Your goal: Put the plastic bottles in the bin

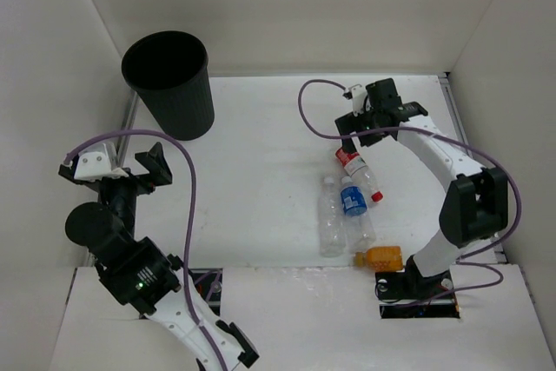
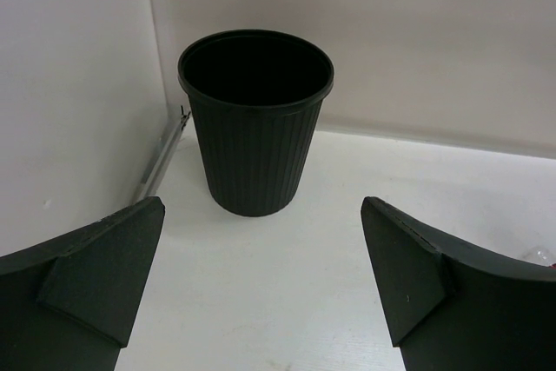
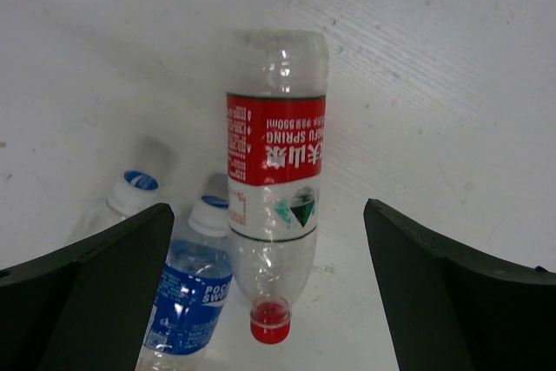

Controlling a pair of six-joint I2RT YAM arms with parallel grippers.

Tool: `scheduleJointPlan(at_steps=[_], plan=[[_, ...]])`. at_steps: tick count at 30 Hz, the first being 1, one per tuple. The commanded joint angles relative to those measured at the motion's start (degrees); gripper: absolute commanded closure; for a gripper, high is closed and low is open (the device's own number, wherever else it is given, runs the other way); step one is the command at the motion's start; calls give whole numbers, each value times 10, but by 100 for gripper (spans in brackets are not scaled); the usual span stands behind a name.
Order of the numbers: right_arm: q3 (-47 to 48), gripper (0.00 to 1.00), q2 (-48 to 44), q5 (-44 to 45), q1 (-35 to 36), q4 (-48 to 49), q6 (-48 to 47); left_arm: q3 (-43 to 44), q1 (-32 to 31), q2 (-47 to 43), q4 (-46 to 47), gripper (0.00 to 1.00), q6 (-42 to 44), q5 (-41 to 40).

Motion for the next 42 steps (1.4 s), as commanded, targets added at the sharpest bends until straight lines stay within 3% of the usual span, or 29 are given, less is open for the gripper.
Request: scheduleJointPlan(at_steps=[1,9,26,32,38,42], plan=[[56,3,35,-25,3,18,-4,30,6,-4,18,0,-5,21],[139,5,126,-58,3,-71,12,79,17,6,10,0,1,43],[189,12,241,-85,4,-191,11,110,37,22,19,0,-5,91],[210,43,252,-89,4,-193,16,108,43,16,15,0,-2,97],[277,85,248,-90,4,-225,19,86,62,18,19,0,-10,95],[348,95,237,-91,1,-251,25,53,78,31,45,0,-43,107]])
